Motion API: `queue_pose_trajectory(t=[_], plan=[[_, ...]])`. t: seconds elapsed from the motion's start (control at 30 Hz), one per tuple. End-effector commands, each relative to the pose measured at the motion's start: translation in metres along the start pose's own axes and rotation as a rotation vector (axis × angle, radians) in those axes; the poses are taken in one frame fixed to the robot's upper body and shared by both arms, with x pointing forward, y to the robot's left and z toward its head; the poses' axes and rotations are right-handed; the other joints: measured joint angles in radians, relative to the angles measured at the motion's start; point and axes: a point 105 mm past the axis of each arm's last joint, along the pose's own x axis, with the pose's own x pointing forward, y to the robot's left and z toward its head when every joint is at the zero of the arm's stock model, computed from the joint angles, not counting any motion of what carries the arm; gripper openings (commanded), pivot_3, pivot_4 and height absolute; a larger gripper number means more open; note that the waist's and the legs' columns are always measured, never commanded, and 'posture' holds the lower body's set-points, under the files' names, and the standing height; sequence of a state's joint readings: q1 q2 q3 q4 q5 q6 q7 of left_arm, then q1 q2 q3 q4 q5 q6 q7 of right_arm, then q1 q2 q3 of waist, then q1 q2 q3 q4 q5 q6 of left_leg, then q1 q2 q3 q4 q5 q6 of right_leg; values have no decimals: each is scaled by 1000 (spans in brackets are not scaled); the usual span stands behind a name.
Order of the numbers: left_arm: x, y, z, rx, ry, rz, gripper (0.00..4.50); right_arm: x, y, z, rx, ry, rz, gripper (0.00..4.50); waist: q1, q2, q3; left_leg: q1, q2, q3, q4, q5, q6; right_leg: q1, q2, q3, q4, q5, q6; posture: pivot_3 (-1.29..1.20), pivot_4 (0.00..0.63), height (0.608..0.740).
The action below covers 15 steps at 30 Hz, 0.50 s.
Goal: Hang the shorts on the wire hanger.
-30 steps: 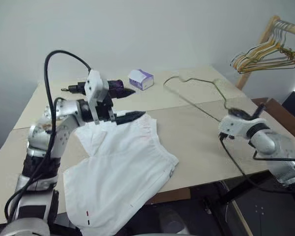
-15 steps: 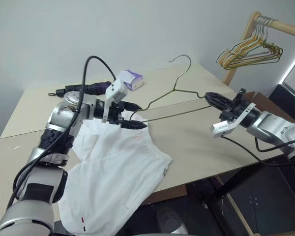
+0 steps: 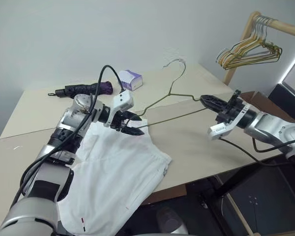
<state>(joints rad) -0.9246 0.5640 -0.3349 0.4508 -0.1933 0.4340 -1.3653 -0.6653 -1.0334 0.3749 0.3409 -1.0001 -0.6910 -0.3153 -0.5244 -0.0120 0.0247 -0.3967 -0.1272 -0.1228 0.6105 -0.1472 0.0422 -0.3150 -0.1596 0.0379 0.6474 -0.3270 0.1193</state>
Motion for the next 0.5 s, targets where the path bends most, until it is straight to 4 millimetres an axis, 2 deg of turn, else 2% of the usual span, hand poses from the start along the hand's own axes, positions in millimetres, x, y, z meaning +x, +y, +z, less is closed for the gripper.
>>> queue_pose_trajectory(t=[0.03, 0.27, 0.3, 0.5], plan=[[-6, 3, 10, 51, -11, 8, 2316, 3, -24, -11, -34, 24, -72, 0, -3, 0, 0, 0, 0, 0, 0, 0, 0, 0, 0, 0, 0, 0, 0, -496, 0, 740], [-4, 2, 9, 60, -8, 3, 134, 3, -27, -12, -30, 36, -88, 0, -16, 0, 0, 0, 0, 0, 0, 0, 0, 0, 0, 0, 0, 0, 0, -502, 0, 740], [-4, 3, 10, 59, -8, 3, 24, 3, -28, -12, -30, 39, -90, 0, -17, 0, 0, 0, 0, 0, 0, 0, 0, 0, 0, 0, 1, 0, 0, -502, 0, 740], [-3, 7, 8, 54, 1, 36, 24, 3, -33, -12, -5, 41, -110, 0, -17, 0, 0, 0, 0, 0, 0, 0, 0, 0, 0, 1, 1, 0, 0, -502, 0, 740]])
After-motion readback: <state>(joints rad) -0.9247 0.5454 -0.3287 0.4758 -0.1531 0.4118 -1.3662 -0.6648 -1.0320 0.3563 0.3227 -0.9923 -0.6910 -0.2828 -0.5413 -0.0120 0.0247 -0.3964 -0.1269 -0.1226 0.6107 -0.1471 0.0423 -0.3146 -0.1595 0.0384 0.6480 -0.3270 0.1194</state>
